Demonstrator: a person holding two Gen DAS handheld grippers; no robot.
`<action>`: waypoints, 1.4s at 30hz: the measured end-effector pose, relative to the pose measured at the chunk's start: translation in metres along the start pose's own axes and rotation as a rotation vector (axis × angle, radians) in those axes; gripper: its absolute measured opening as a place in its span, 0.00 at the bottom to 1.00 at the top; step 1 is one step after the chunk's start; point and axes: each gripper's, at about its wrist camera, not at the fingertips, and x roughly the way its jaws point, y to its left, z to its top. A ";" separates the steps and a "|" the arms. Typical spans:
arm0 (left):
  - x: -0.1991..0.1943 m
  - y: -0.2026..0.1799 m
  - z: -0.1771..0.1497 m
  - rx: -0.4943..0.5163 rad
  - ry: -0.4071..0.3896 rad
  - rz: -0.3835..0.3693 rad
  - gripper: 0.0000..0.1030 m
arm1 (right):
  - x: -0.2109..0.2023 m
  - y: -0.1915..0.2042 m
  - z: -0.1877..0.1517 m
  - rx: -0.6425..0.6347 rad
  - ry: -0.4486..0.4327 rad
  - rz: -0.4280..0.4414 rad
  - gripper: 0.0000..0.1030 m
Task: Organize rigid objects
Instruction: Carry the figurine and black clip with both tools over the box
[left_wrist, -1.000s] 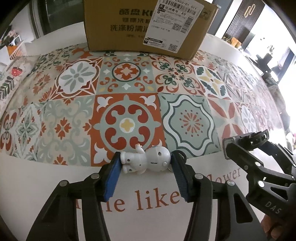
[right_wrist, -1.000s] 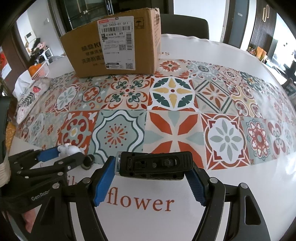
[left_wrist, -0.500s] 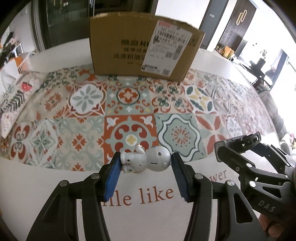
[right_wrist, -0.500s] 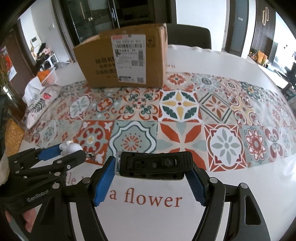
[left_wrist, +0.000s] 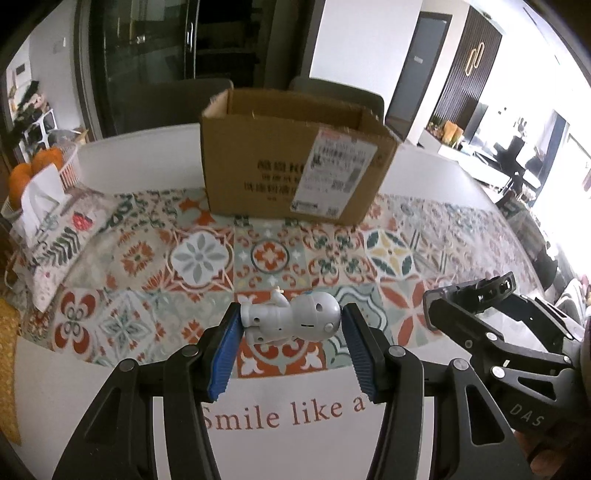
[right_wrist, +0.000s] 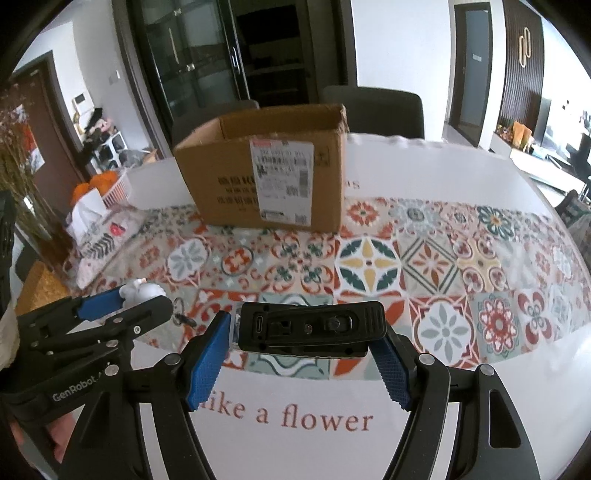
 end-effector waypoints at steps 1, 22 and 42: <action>-0.003 0.000 0.003 -0.001 -0.009 0.003 0.52 | -0.002 0.001 0.003 0.000 -0.007 0.005 0.71; -0.047 0.006 0.076 0.015 -0.166 0.037 0.52 | -0.030 0.017 0.077 -0.034 -0.177 0.029 0.71; -0.044 0.011 0.151 0.049 -0.260 0.047 0.52 | -0.027 0.021 0.156 -0.089 -0.305 0.004 0.71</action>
